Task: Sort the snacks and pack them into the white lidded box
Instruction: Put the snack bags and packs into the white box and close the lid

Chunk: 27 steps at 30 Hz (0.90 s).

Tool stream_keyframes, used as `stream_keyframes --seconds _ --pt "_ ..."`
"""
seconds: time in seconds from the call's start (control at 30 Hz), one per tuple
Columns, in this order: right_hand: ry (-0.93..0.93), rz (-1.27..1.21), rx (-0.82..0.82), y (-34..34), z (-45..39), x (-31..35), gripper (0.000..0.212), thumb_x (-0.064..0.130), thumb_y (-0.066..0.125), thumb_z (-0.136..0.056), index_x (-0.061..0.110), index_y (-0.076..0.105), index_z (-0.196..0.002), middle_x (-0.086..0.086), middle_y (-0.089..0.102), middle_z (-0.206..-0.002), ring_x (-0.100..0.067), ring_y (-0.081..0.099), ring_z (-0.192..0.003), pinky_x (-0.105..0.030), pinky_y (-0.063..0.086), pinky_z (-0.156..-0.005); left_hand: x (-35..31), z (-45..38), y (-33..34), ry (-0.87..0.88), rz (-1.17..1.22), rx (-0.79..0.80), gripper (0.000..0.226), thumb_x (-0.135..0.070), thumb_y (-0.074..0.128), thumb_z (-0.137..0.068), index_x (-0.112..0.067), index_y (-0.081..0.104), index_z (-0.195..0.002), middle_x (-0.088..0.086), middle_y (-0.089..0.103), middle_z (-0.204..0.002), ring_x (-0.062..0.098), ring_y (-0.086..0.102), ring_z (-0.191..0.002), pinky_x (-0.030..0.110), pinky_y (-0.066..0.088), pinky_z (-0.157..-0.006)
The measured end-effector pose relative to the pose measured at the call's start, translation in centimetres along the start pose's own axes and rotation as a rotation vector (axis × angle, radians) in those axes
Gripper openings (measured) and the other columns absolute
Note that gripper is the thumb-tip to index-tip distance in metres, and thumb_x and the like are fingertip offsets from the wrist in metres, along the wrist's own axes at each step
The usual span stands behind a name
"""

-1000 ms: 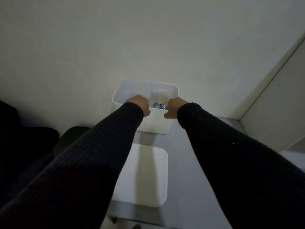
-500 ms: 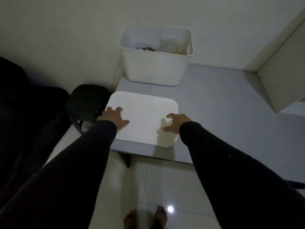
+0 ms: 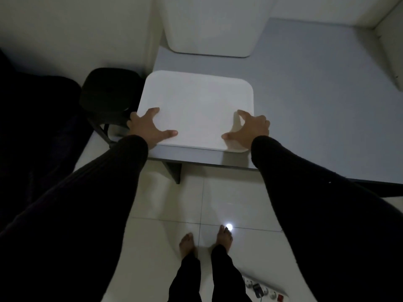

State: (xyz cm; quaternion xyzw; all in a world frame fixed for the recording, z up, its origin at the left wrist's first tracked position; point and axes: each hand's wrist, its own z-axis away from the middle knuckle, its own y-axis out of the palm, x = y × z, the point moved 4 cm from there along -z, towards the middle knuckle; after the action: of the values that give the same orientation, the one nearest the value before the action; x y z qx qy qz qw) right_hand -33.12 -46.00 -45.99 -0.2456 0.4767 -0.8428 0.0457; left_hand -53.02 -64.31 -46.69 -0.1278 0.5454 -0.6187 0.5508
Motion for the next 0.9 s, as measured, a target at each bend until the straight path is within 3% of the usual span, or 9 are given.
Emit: stream_keyframes --seconds 0.27,0.5,0.9 --pt "0.037 -0.319 -0.002 -0.1 0.9 0.6 0.083 0.04 0.075 -0.077 0.029 0.031 -0.146 -0.015 0.026 -0.145 -0.029 0.035 -0.133 -0.034 0.035 -0.106 1.0 1.5 -0.5 -0.017 0.093 -0.074 0.094 -0.053 0.078 -0.067 -0.033 0.029 -0.145 0.014 0.02 -0.147 0.034 0.028 -0.133 0.039 0.03 -0.109" --pt "0.004 -0.302 -0.124 -1.6 3.5 3.0 0.073 0.036 0.075 -0.078 0.033 0.039 -0.142 -0.013 0.029 -0.141 -0.032 0.031 -0.133 -0.036 0.033 -0.109 1.7 2.2 -3.6 0.041 0.243 -0.109 0.095 -0.043 0.083 -0.064 -0.03 0.033 -0.143 0.01 0.017 -0.145 0.031 0.025 -0.133 0.039 0.028 -0.111" --pt "-0.181 -0.284 -0.414 -17.6 7.4 12.4 0.063 0.035 0.073 -0.079 0.034 0.046 -0.136 -0.015 0.03 -0.137 -0.032 0.029 -0.133 -0.037 0.036 -0.106 -7.1 3.1 -18.3 0.222 0.33 -0.289 0.1 -0.047 0.081 -0.065 -0.034 0.026 -0.147 0.011 0.013 -0.148 0.033 0.021 -0.136 0.042 0.028 -0.111"
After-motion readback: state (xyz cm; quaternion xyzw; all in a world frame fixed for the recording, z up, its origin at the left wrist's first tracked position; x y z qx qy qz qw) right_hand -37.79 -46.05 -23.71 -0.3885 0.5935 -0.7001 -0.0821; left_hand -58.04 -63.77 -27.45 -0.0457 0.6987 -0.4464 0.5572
